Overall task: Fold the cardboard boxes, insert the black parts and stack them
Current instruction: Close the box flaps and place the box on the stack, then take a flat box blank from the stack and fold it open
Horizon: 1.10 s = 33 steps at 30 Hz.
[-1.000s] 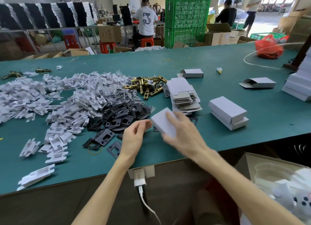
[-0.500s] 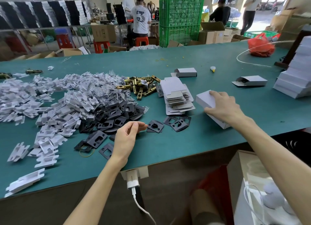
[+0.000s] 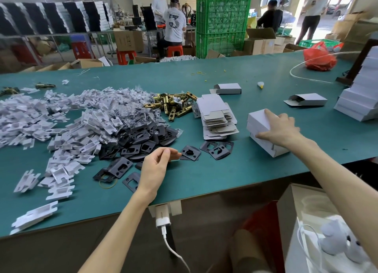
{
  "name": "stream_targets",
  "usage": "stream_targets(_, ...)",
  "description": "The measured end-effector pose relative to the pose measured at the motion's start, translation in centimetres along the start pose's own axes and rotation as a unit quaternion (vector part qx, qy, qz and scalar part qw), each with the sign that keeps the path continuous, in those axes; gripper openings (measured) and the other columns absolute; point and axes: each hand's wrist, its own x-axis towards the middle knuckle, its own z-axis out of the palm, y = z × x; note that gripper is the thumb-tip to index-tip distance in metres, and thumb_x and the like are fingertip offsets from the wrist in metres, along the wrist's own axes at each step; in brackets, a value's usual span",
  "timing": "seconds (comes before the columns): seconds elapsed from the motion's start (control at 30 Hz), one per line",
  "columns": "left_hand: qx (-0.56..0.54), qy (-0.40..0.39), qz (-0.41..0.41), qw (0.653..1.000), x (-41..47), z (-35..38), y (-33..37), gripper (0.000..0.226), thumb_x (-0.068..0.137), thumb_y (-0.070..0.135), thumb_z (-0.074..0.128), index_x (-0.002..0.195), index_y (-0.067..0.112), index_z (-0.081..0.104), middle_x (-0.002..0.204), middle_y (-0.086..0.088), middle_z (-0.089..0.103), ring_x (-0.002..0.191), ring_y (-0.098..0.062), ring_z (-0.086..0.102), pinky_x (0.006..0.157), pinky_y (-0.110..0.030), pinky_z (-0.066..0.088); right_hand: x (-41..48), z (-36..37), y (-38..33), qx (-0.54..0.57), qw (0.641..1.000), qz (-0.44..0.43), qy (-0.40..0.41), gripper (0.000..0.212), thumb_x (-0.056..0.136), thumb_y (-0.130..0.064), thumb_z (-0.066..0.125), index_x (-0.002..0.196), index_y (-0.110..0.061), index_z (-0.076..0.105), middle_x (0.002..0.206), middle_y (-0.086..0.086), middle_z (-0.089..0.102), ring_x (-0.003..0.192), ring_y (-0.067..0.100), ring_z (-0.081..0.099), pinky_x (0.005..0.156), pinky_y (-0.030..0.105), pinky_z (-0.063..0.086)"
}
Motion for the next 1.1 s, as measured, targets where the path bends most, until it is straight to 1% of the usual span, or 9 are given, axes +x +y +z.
stream_targets(0.13,0.002,0.002,-0.003,1.0,0.1,0.1,0.0,0.028,0.111,0.017,0.047,0.103,0.015,0.074,0.098,0.004,0.08,0.099,-0.012,0.075,0.09,-0.019,0.053,-0.4,0.6,-2.3,-0.156,0.976,-0.118,0.097,0.087,0.088,-0.054,0.07,0.156,-0.022,0.026,0.161,0.015,0.02,0.153,0.029,0.005,0.12,0.061,-0.002)
stream_targets(0.23,0.004,0.006,-0.005,1.0,0.1,0.1,-0.1,0.028,0.11,0.016,0.047,0.102,0.014,0.074,0.097,0.003,0.08,0.097,-0.013,0.076,0.09,-0.022,0.053,-0.7,1.5,-5.9,-0.135,0.964,-0.215,0.079,0.074,0.095,-0.047,0.063,0.155,-0.018,0.031,0.165,0.009,0.02,0.156,0.024,0.005,0.123,0.058,-0.006)
stream_targets(0.43,0.007,0.016,-0.014,1.0,0.1,0.0,-0.3,0.028,0.11,0.019,0.048,0.1,0.016,0.074,0.095,0.002,0.08,0.095,-0.014,0.076,0.088,-0.024,0.053,0.1,3.7,-12.3,-0.107,0.961,-0.255,0.026,0.068,0.102,-0.041,0.053,0.156,-0.009,0.026,0.167,0.011,0.018,0.156,0.026,0.009,0.126,0.054,0.001)
stream_targets(0.57,0.006,0.018,-0.018,1.0,0.2,0.0,-0.4,0.028,0.11,0.021,0.048,0.099,0.017,0.074,0.094,0.002,0.08,0.093,-0.015,0.076,0.089,-0.03,0.054,1.5,4.8,-14.2,-0.097,0.971,-0.219,0.0,0.075,0.104,-0.042,0.048,0.16,-0.007,0.012,0.168,0.015,0.011,0.156,0.029,0.007,0.126,0.053,0.003)
stream_targets(0.67,0.01,0.02,-0.021,1.0,0.3,0.0,-0.5,0.029,0.11,0.024,0.049,0.097,0.02,0.074,0.093,0.003,0.08,0.092,-0.015,0.076,0.092,-0.035,0.056,2.0,5.7,-14.3,-0.128,0.97,-0.207,0.008,0.06,0.105,-0.04,0.046,0.151,-0.005,0.029,0.154,0.018,0.036,0.148,0.033,0.026,0.124,0.056,0.011)
stream_targets(0.77,0.015,0.02,-0.018,1.0,0.3,0.1,-0.4,0.028,0.109,0.026,0.049,0.096,0.022,0.074,0.092,0.005,0.08,0.091,-0.013,0.076,0.091,-0.035,0.055,2.1,6.3,-14.0,-0.169,0.961,-0.216,0.043,0.048,0.104,-0.039,0.049,0.138,-0.005,0.044,0.14,0.017,0.049,0.136,0.037,0.041,0.121,0.053,0.022)
stream_targets(0.9,0.009,0.021,-0.022,0.999,0.3,0.2,-0.4,0.029,0.109,0.026,0.049,0.096,0.022,0.074,0.091,0.004,0.08,0.09,-0.012,0.076,0.089,-0.032,0.054,1.7,6.0,-14.0,-0.164,0.954,-0.235,0.089,0.038,0.102,-0.035,0.056,0.125,-0.005,0.052,0.127,0.018,0.053,0.12,0.038,0.048,0.105,0.047,0.04)
stream_targets(1.03,0.005,0.023,-0.026,0.999,0.3,0.2,-0.2,0.028,0.11,0.025,0.049,0.096,0.02,0.074,0.09,0.004,0.08,0.089,-0.013,0.076,0.089,-0.032,0.054,0.9,5.4,-13.9,-0.139,0.956,-0.239,0.102,0.03,0.105,-0.027,0.049,0.122,-0.004,0.056,0.126,0.019,0.054,0.118,0.038,0.047,0.099,0.045,0.042)
stream_targets(1.1,0.002,0.024,-0.029,0.999,0.4,0.2,-0.2,0.028,0.11,0.024,0.049,0.097,0.019,0.074,0.09,0.003,0.08,0.089,-0.013,0.076,0.089,-0.031,0.055,0.2,5.1,-13.9,-0.074,0.959,-0.245,0.122,0.024,0.106,-0.019,0.043,0.117,-0.004,0.058,0.127,0.019,0.056,0.117,0.037,0.046,0.096,0.047,0.045)
